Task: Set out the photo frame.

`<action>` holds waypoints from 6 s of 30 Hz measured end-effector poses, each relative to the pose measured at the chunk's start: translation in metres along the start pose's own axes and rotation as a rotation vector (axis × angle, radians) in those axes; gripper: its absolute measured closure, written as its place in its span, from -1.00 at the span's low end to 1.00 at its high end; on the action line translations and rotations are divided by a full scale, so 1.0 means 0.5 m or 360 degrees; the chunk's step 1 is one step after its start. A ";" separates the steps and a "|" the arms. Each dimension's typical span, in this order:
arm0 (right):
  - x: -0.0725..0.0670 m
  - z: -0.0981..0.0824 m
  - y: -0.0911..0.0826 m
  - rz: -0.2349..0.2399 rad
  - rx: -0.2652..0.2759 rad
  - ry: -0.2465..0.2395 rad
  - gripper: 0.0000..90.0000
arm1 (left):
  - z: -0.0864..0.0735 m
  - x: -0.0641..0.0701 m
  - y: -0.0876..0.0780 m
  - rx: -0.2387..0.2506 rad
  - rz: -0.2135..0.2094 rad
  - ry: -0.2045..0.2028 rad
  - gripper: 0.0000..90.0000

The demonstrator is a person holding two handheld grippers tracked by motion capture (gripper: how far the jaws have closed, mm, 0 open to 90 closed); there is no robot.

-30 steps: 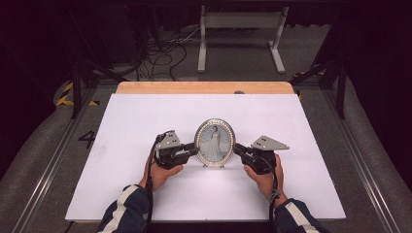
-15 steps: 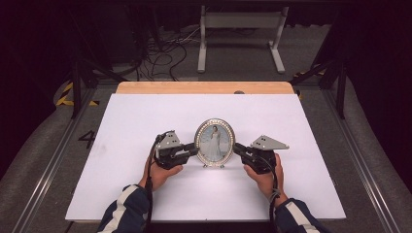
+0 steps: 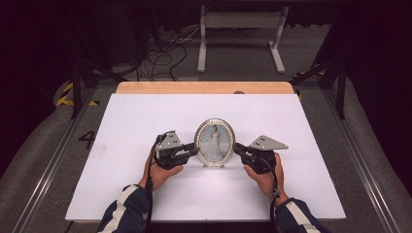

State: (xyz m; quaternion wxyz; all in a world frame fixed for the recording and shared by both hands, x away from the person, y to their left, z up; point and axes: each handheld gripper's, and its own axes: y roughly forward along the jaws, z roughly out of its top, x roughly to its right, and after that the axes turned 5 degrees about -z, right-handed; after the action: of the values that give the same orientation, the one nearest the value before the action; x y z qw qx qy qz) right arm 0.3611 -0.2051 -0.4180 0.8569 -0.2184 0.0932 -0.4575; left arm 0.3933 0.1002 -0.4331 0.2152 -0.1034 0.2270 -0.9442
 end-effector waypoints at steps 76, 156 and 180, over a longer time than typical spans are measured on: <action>-0.012 -0.001 0.027 -0.0052 -0.0223 -0.0227 -0.66 | -0.001 0.010 0.007 -0.0207 0.0200 0.0132 -0.86; 0.023 -0.068 -0.066 -0.0115 -0.0299 -0.0406 -0.69 | -0.097 0.044 -0.142 -0.0375 0.0307 0.0289 -0.83; 0.076 -0.118 -0.145 -0.0183 -0.0301 -0.0287 -0.70 | -0.154 0.033 -0.233 -0.0346 0.0381 0.0181 -0.88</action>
State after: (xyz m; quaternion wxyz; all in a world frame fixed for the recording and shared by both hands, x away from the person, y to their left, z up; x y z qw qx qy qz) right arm 0.3075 -0.2889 -0.4357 0.8099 -0.3433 0.0458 -0.4734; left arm 0.3142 0.2163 -0.4437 0.3004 -0.0446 0.3504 -0.8860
